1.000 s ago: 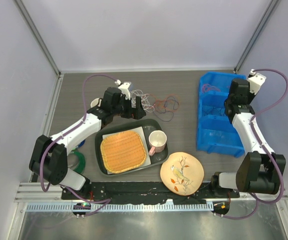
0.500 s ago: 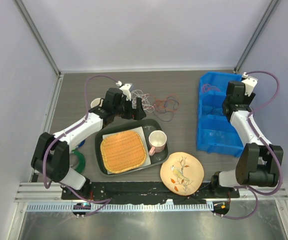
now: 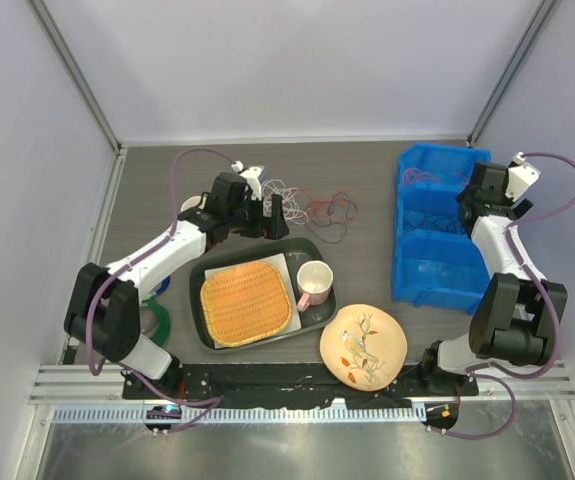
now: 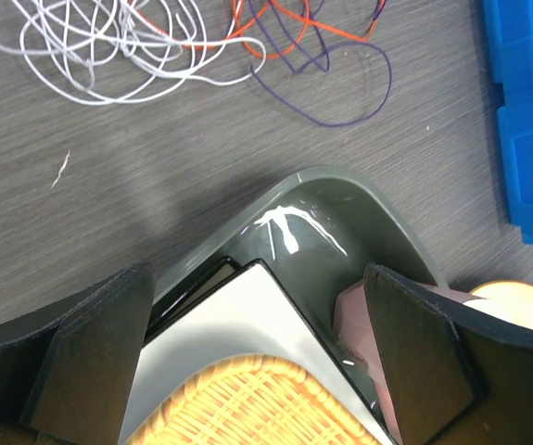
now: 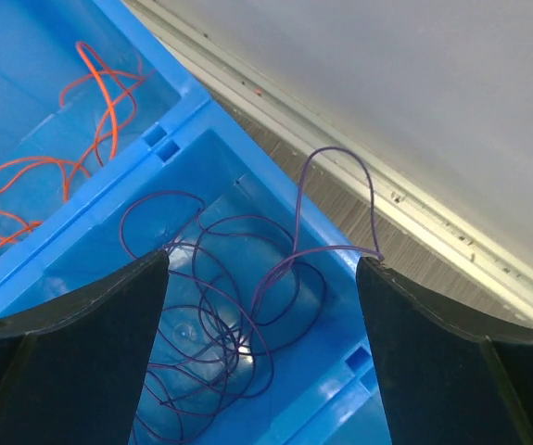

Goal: Untangle the cables

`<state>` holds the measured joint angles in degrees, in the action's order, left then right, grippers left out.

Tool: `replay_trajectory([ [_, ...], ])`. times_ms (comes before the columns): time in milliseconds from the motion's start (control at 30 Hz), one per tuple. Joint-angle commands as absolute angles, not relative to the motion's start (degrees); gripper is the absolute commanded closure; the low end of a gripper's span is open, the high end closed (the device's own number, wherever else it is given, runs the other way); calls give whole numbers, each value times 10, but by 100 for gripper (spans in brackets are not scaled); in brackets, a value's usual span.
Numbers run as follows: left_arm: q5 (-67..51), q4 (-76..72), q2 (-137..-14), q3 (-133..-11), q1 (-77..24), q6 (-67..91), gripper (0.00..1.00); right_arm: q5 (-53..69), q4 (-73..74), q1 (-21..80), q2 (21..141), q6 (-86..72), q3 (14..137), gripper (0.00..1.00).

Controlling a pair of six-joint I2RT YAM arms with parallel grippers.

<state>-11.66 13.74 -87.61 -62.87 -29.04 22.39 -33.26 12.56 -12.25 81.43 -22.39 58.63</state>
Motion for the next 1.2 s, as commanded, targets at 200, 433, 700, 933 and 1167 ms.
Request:
replay_trajectory([
  [200, -127, 181, -841, -633, -291, 236, 0, -246, 31, -139, 858, -289, 573, 18],
  [433, -113, 189, -836, -628, -291, 229, 0, -252, 28, -141, 884, -304, 566, 18],
  [700, -102, 191, -831, -622, -291, 223, 0, -270, 26, -141, 867, -330, 541, 19],
  [933, -98, 193, -825, -620, -291, 221, 0, -316, -13, -141, 871, -351, 514, 19],
  [1167, -98, 196, -822, -619, -291, 220, 0, -320, -99, -141, 860, -306, 475, 38],
])
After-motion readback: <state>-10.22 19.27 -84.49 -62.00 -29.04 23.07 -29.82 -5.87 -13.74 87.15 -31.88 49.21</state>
